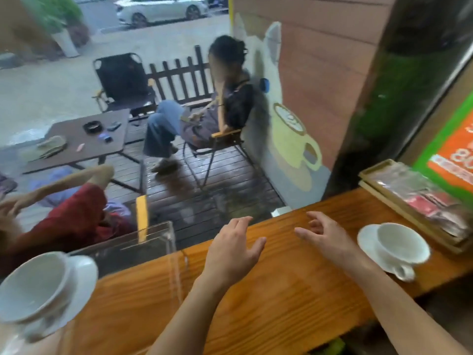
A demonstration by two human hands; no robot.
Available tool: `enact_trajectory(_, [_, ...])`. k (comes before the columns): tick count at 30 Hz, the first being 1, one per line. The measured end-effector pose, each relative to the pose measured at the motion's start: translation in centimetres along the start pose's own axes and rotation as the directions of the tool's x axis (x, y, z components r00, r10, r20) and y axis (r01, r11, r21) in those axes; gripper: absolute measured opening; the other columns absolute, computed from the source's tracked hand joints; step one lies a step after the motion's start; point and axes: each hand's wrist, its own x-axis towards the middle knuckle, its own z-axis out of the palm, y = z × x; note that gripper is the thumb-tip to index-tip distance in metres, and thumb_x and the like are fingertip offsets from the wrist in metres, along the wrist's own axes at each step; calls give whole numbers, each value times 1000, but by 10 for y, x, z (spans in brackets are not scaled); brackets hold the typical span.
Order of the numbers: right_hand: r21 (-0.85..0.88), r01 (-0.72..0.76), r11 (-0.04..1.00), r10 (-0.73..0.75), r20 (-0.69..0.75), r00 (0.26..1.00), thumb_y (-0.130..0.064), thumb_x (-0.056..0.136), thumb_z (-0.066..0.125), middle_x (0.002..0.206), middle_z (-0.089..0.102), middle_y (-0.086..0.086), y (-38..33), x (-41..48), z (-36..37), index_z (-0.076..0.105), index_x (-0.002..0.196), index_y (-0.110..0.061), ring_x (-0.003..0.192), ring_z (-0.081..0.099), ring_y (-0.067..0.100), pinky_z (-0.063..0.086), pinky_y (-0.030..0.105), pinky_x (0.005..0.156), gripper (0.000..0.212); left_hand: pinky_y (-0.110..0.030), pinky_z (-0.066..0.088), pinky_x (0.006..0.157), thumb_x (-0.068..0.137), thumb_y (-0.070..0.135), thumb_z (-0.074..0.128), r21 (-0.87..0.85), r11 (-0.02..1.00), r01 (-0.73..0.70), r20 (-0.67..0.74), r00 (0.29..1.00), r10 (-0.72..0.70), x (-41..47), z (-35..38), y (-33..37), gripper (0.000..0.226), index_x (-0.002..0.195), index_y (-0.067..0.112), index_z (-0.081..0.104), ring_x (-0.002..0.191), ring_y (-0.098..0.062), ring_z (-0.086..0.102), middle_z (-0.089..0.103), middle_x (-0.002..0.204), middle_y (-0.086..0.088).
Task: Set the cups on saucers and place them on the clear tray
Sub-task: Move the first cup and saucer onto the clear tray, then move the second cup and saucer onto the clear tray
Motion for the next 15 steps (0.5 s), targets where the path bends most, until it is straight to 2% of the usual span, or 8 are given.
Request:
enact_trajectory(4, [43, -121, 992, 125, -111, 986, -41, 83, 62, 130, 52, 6, 47, 1, -57, 39, 138, -22, 109, 49, 16, 42, 30, 82, 62, -32, 42, 98, 88, 48, 51, -6, 999, -38, 105, 994, 38, 31, 41, 36, 56, 136, 20, 42, 122, -17, 48, 52, 136, -2])
enact_trajectory(8, [83, -219, 972, 232, -205, 951, -38, 83, 64, 131, 54, 9, 89, 3, -104, 44, 135, -17, 118, 51, 25, 42, 40, 95, 59, -32, 43, 96, 88, 48, 52, -27, 998, -63, 177, 982, 66, 55, 76, 69, 56, 136, 20, 42, 122, -18, 49, 52, 136, -3])
enact_trajectory(15, [144, -351, 925, 378, -270, 885, -38, 82, 64, 131, 53, 11, 158, 9, -167, 44, 133, -15, 117, 50, 24, 42, 36, 88, 59, -36, 45, 95, 87, 51, 51, -37, 999, -29, 309, 950, 39, 93, 142, 118, 57, 134, 20, 43, 122, -21, 49, 51, 137, -4])
